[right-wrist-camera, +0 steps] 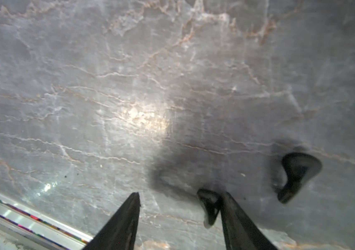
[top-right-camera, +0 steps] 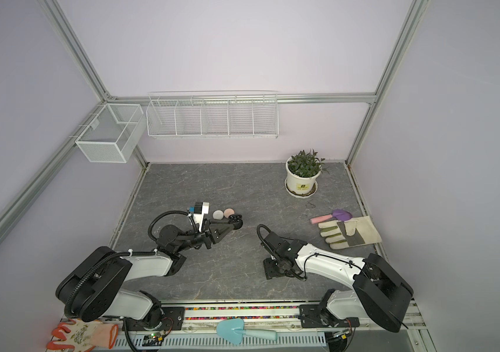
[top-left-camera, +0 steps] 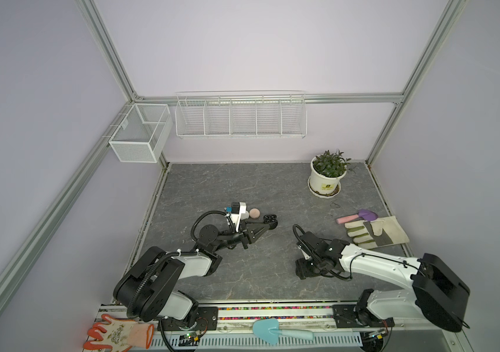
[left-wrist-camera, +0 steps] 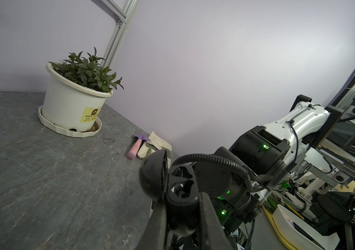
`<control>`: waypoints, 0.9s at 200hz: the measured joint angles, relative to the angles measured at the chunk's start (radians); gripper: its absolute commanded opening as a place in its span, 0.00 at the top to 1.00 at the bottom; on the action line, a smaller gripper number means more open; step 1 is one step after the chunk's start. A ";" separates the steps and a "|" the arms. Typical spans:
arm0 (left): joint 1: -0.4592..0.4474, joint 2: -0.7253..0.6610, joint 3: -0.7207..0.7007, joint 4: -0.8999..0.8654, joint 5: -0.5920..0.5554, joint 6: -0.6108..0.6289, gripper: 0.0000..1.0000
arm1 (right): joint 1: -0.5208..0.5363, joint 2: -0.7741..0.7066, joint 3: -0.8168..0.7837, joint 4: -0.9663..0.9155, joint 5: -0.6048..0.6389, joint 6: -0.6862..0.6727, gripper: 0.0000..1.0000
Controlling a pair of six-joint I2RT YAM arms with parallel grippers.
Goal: Insert wireless bluetooth earbuds into charging case
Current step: Pick up the wireless bluetooth earbud from the bottom-center of the table.
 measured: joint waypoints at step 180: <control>0.000 0.000 0.007 0.000 0.012 -0.008 1.00 | 0.038 0.102 0.120 -0.172 0.122 0.145 0.58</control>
